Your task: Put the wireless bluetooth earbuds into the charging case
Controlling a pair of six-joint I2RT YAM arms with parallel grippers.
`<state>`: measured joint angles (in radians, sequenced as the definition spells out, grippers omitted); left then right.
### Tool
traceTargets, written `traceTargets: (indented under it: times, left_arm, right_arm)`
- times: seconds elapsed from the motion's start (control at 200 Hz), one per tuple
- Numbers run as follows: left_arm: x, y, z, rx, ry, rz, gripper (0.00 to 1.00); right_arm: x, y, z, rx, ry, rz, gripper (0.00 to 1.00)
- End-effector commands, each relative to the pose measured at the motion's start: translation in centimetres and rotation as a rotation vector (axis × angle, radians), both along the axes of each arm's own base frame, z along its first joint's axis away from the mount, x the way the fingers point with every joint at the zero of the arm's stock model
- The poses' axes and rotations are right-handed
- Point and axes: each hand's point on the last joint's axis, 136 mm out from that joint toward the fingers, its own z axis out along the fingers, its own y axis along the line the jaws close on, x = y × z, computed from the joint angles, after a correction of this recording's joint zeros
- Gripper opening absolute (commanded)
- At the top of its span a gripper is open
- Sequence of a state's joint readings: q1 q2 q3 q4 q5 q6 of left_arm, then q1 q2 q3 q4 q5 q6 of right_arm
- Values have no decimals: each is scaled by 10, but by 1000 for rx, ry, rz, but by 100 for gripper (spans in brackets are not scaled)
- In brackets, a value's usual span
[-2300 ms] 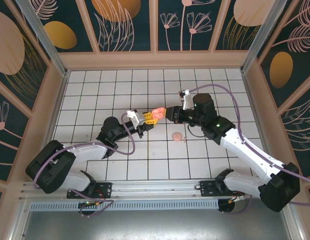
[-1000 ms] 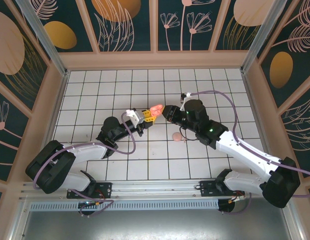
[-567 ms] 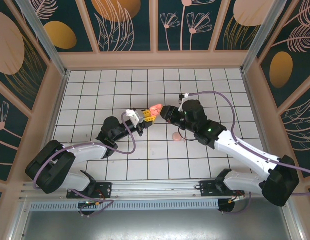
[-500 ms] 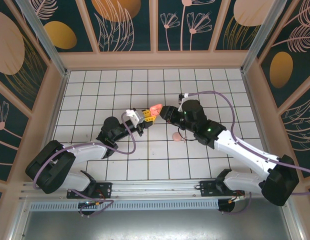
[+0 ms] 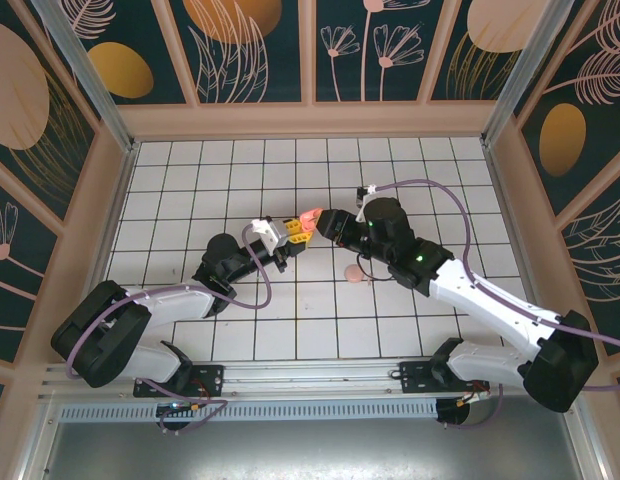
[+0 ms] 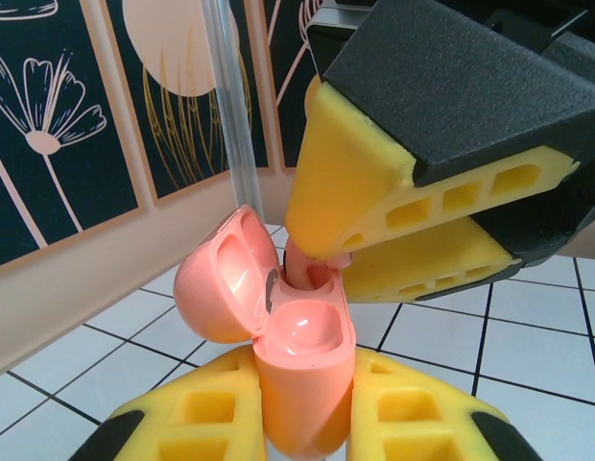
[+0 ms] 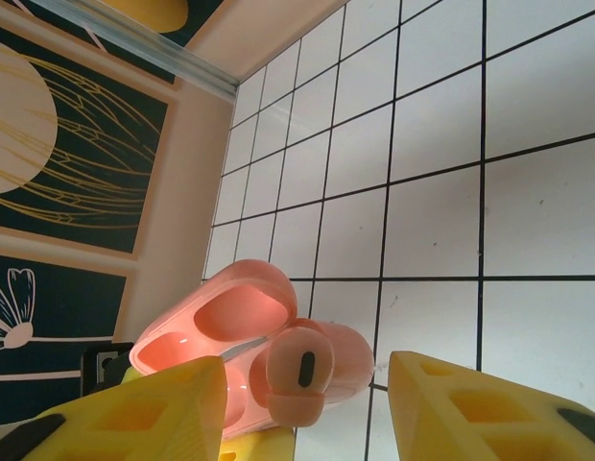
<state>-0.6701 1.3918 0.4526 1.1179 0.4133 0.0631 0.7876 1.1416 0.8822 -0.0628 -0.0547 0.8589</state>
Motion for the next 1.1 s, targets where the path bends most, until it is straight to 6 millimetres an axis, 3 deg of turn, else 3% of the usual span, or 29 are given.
traceTargets:
  times: [0.0, 0.245, 0.591, 1.091]
  left_arm:
    - [-3, -2, 21, -35, -69, -11, 11]
    - [-3, -2, 20, -33, -66, -10, 11]
    - [-3, -3, 19, -31, -65, -14, 11]
    - [-2, -3, 20, -31, -65, -11, 11]
  right_arm:
    - [-4, -1, 30, 30, -72, 24, 48]
    - [-7, -8, 49, 66, -124, 51, 44]
    - [8, -32, 33, 41, -75, 3, 23]
    - [7, -16, 13, 50, -19, 69, 18]
